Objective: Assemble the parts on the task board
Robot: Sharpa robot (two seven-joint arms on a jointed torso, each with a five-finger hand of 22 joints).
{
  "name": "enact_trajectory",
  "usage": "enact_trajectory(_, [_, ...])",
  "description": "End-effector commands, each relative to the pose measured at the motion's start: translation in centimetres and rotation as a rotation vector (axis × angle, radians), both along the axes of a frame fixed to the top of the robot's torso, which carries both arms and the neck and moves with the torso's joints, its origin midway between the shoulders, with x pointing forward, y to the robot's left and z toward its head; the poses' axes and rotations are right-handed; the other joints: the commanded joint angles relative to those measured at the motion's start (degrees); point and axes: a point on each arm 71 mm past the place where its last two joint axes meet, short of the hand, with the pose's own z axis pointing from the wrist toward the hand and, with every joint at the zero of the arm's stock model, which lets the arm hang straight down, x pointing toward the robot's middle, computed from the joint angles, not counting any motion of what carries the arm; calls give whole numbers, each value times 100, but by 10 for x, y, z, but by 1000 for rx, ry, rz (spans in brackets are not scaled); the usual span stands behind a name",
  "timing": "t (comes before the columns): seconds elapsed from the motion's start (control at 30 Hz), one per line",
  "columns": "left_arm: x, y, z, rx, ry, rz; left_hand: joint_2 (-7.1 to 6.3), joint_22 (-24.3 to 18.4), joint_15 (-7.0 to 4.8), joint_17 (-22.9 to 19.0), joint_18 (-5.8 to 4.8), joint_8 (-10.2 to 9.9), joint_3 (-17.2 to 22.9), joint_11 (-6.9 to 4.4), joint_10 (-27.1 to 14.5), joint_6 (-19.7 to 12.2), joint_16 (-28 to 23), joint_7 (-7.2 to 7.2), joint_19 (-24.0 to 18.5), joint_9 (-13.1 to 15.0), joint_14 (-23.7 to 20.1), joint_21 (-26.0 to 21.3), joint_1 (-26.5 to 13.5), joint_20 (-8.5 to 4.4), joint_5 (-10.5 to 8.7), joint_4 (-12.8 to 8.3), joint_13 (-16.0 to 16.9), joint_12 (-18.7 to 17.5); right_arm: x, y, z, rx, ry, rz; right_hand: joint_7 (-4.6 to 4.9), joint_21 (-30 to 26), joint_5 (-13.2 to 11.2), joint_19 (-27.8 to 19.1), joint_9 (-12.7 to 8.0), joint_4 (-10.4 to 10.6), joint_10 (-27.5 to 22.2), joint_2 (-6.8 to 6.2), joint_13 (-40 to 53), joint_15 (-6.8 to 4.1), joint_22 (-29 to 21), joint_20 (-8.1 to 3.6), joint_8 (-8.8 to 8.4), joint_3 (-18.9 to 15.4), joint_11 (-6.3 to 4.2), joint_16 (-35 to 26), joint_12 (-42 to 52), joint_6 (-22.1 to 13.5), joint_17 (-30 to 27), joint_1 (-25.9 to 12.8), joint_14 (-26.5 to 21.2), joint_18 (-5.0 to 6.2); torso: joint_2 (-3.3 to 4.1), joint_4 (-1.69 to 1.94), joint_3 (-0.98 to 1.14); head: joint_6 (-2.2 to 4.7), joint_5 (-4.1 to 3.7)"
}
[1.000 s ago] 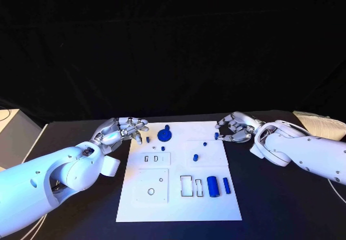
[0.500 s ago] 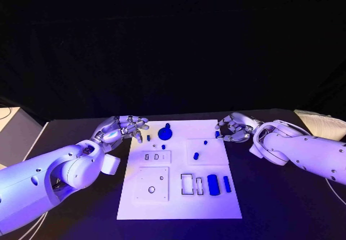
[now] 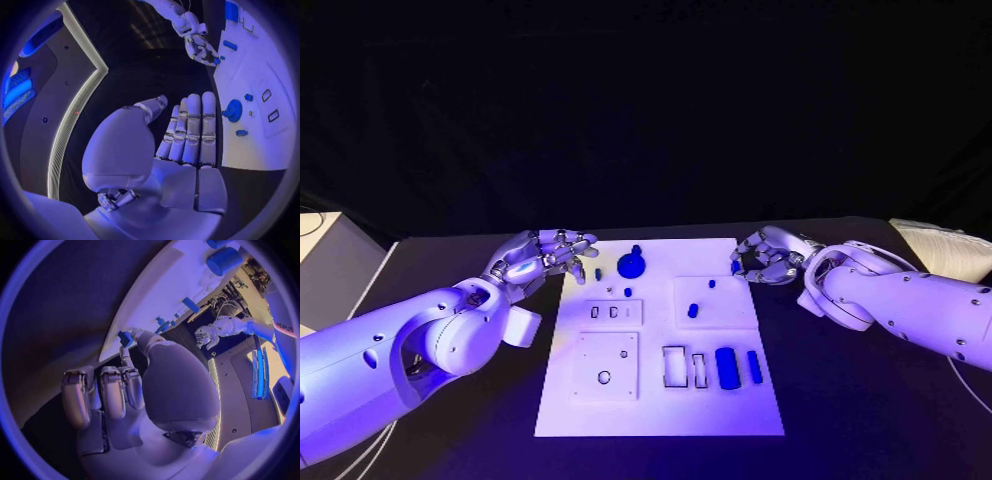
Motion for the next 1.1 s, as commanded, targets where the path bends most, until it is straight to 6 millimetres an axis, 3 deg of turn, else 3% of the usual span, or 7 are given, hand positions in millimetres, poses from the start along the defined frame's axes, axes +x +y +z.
enact_trajectory(0.03, [-1, -2, 1, -12, -8, -16, 38, -8, 20, 8, 82, -4, -6, -1, -22, -18, 26, 11, 22, 7, 36, 21, -16, -2, -20, -22, -8, -34, 0, 1, -2, -13, 8, 6, -9, 27, 21, 600, 8, -1, 544, 54, 1460, 24, 1506, 21, 33, 50, 7, 20, 21, 50, 1460, 2, 585, -82, -1, -4, 2, -8, 3])
enact_trajectory(0.43, [-1, -1, 1, -10, -6, -14, 47, -8, 23, 9, 81, -5, -3, 3, -32, -22, 27, 17, 23, 7, 36, 22, -19, 0, -20, -18, -9, -36, 0, 1, -3, -14, 10, 5, -70, 27, 19, 600, 31, 12, 576, 167, 1491, -32, 1506, -24, 117, 161, -44, 25, 54, 189, 1474, -14, 589, -82, 2, 3, 0, -18, -1])
enact_trajectory(0.7, [0, 0, 1, -9, -5, -12, 50, -9, 25, 9, 81, -7, -3, 5, -36, -25, 27, 20, 23, 6, 36, 22, -20, 1, -20, -16, -9, -38, 2, 2, -1, -8, -19, -4, -118, 27, 26, 600, 53, 24, 578, 252, 1493, -80, 1506, -65, 180, 229, -82, 24, 57, 273, 1474, -40, 589, -82, -1, -12, 1, -29, 29])
enact_trajectory(1.1, [0, 0, 0, -7, -4, -10, 50, -9, 30, 11, 81, -17, -4, 14, -50, -43, 29, 34, 24, 3, 36, 24, -27, 4, -20, -12, -10, -41, 3, 1, 7, 18, -133, -58, -245, 27, 13, 600, 152, -21, 593, 394, 1507, -193, 1506, -172, 410, 322, -196, 32, 72, 497, 1497, -69, 594, -82, -8, -3, 5, -33, 29])
